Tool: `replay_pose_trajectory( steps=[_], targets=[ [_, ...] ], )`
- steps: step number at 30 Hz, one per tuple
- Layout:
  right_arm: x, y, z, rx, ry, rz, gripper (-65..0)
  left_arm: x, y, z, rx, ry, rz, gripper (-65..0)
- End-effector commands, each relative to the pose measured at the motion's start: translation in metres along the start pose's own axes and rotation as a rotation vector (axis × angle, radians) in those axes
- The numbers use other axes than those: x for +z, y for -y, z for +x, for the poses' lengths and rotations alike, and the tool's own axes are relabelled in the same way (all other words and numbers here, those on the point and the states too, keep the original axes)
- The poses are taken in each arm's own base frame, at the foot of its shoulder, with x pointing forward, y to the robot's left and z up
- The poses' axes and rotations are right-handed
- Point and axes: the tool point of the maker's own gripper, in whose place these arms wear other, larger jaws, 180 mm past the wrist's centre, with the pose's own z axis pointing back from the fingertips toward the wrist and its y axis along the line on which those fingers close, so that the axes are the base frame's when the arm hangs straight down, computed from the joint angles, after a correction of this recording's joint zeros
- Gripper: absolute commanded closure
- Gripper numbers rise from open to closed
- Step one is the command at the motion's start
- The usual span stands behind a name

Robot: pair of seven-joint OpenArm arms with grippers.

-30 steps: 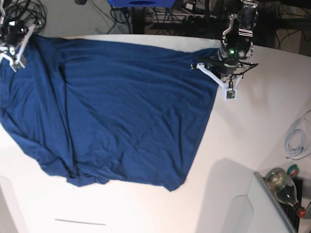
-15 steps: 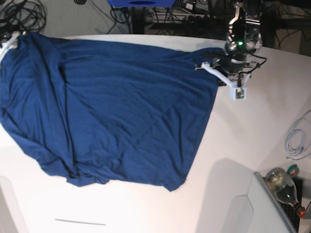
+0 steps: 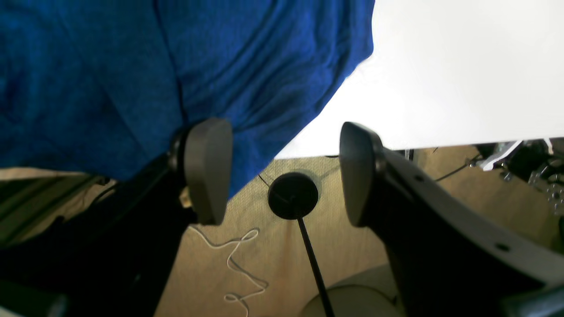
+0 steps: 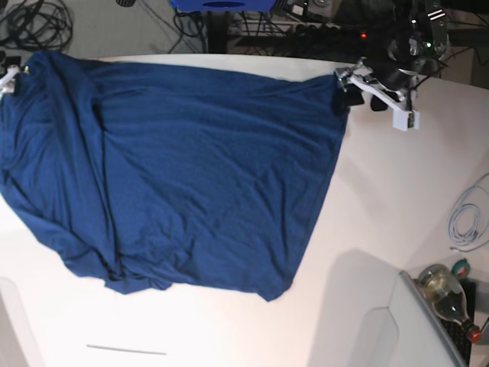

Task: Layout the t-shirt on the table in an organized manner, then fold the t-shirt properly
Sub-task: 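Open the left gripper, release the shirt corner, and regrasp it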

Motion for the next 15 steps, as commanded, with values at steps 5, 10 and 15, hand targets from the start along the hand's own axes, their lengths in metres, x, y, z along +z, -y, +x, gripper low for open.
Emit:
replay_pose_trajectory(
  steps=[5,10,15],
  targets=[
    [0.005,0.009,0.01,0.015,0.031,-0.02,-36.5,-0.004,-0.002,-0.027,0.042,-0.042,-0.022,-54.8],
    [0.005,0.01,0.01,0.015,0.031,-0.022,-36.5,-0.01,-0.003,-0.042,0.087,-0.071,-0.023,-54.8],
    [0.009,0.021,0.017,-0.02,0.061,-0.05,-36.3,-0.012,-0.001,-0.046,0.091,-0.082,-0.028,-48.4]
  ],
)
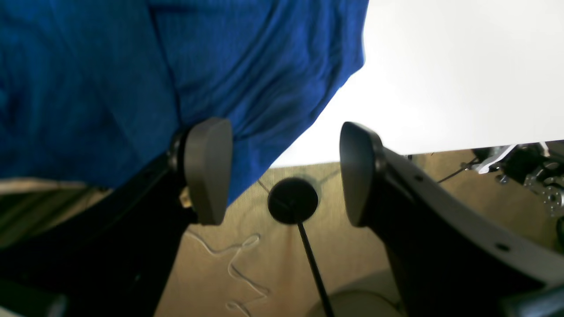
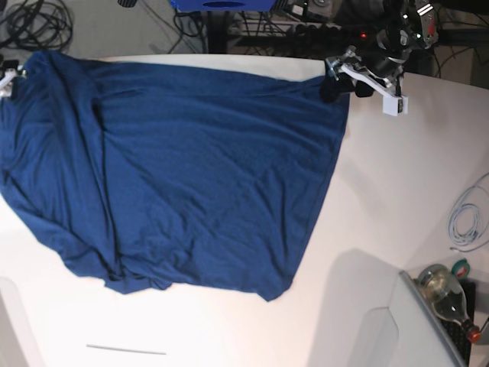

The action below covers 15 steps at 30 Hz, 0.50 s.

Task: Layout the t-shirt on the table in an organized manner, then fold the t-shirt properly
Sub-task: 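Open the left gripper, release the shirt corner, and regrasp it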

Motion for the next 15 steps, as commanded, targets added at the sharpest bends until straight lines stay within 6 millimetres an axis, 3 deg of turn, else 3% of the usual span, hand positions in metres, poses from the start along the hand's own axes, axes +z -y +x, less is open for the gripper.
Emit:
replay_pose_trajectory(
  steps=[1,3,6,15],
  targets=[
    [0.01,0.023,0.012,-0.023,0.05,-0.057,-36.3,0.001,-0.002,-0.009,-0.002,-0.039,0.01,-42.0],
    [0.012,0.037,0.019,-0.088,0.085,-0.083,-36.6,0.001,-0.002,-0.009,-0.002,-0.039,0.01,-25.3],
    [-0.004,0.04,0.015,-0.176,0.076,-0.054,-36.8,0.002,-0.004,-0.009,0.002,-0.036,0.017,0.0],
    [-0.04,0.028,-0.009,-0.283,-0.011,0.044,-36.9,0.002,-0.002,-0.007,-0.005,-0.036,0.012,0.0]
  ],
)
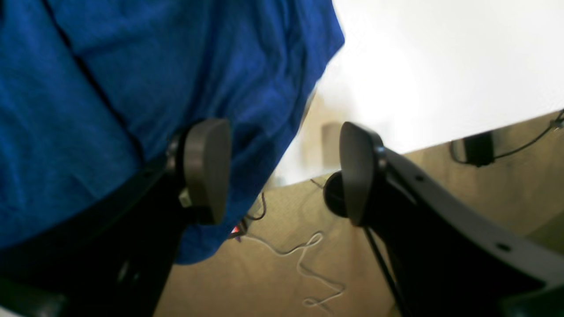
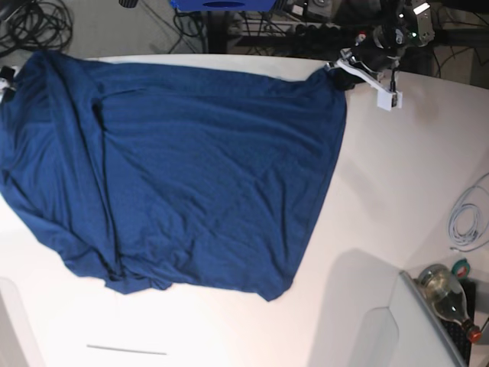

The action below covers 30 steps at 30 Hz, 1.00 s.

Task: Layout the t-shirt on the table in an organized manner, then fold the t-shirt properly
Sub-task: 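Open the left gripper, release the shirt corner, and regrasp it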

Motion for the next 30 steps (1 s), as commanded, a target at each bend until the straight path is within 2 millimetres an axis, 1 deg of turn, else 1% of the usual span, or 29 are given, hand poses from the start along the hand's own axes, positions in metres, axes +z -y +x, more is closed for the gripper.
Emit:
replay_pose_trajectory(
  steps=[1,4,6,9,10,14,22,26,27,28,30],
  targets=[
    [0.006,0.007,0.019,0.004,0.061,-0.01,-37.2,0.004,-0.001,0.006,-0.012,0.019,-0.002,0.0],
    [0.005,0.003,0.027,0.005,0.114,-0.004,-44.0,0.004,0.0,0.006,-0.013,0.018,-0.004,0.0],
    [0.002,0.004,0.025,-0.003,0.114,0.001,-47.0,0.004,-0.001,0.007,-0.016,0.018,-0.002,0.0],
    [-0.006,0.004,0.013,-0.029,0.078,0.019,-47.0,0.005,0.0,0.011,-0.025,0.027,-0.004,0.0],
    [-0.007,0.007,0.011,-0.033,0.069,0.017,-47.0,0.007,0.002,0.013,-0.031,0.034,-0.005,0.0],
    [-0.014,0.007,-0.001,-0.055,0.036,0.033,-47.0,0.01,0.006,0.021,-0.048,0.055,-0.011,0.0],
    [-0.017,0.002,-0.009,-0.057,0.013,0.044,-46.8,0.011,0.006,0.021,-0.051,0.056,-0.011,0.0],
    [-0.022,-0.003,-0.019,-0.074,-0.011,0.061,-46.5,0.011,0.007,0.02,-0.049,0.053,-0.011,0.0],
    [-0.023,-0.003,-0.02,-0.075,-0.013,0.063,-45.0,0.011,0.007,0.02,-0.049,0.053,-0.011,0.0],
    [-0.023,-0.004,-0.02,-0.076,-0.014,0.064,-41.6,0.011,0.007,0.02,-0.049,0.053,-0.011,0.0],
    [-0.023,-0.004,-0.024,-0.076,-0.033,0.066,-29.6,0.011,0.007,0.02,-0.049,0.053,-0.011,0.0]
  ],
)
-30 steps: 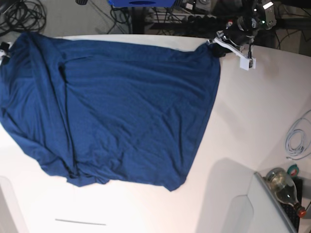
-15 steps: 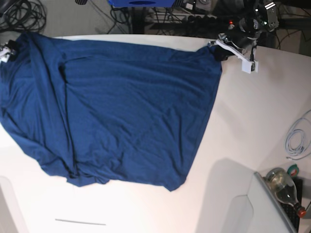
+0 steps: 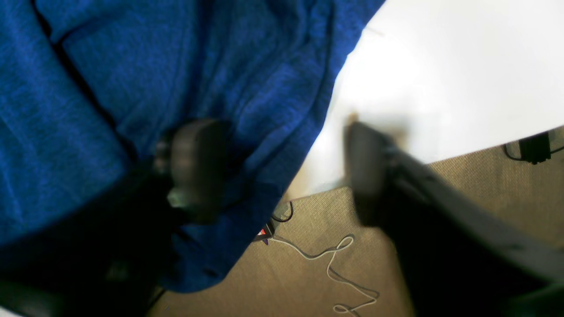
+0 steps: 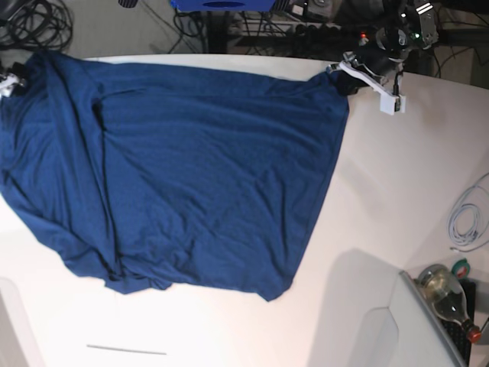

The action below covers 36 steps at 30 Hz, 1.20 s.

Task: Layout the t-shirt on the table in an organized manner, then fold the t-shirt properly

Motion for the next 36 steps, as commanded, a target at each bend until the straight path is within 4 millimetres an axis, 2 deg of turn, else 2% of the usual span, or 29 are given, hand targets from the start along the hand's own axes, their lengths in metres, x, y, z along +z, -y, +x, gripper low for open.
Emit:
replay_pose_trajectory(
  steps=[1,4,5,8,11,17,19,21,24,28,36],
  targets=[
    [0.003,0.004,-0.002,0.009,-0.034,-0.01,-21.9,0.003,0.002,0.008,-0.009,0.027,-0.012,0.0],
    [0.005,0.005,-0.004,0.013,-0.064,-0.013,-2.1,0.004,0.002,0.008,-0.009,0.028,-0.012,0.0],
    [0.005,0.005,-0.005,0.013,-0.069,-0.013,0.0,0.004,0.002,0.009,-0.012,0.029,-0.012,0.0],
    [0.004,0.003,-0.001,0.015,-0.061,-0.01,-0.5,0.004,0.002,0.011,-0.016,0.033,-0.012,0.0],
    [0.006,0.004,0.002,0.022,-0.066,-0.015,0.0,0.009,0.01,0.026,-0.043,0.071,-0.021,0.0],
    [0.035,0.014,0.022,0.099,-0.088,-0.097,0.0,0.024,0.017,0.049,-0.078,0.136,0.0,0.0],
    [0.043,0.014,0.031,0.117,-0.083,-0.117,0.0,0.025,0.02,0.048,-0.088,0.114,-0.002,0.0],
    [0.045,0.013,0.032,0.122,-0.101,-0.122,0.0,0.024,0.023,0.047,-0.099,0.071,-0.007,0.0],
    [0.04,0.002,0.039,0.164,-0.118,-0.106,0.0,0.024,0.03,0.055,-0.116,0.068,-0.019,0.0],
    [0.034,-0.013,0.043,0.223,-0.133,-0.086,0.0,0.029,0.042,0.079,-0.148,0.126,-0.035,0.0],
    [0.032,-0.026,0.054,0.255,-0.157,-0.073,0.0,0.02,0.064,0.104,-0.19,0.129,-0.079,0.0]
  ],
)
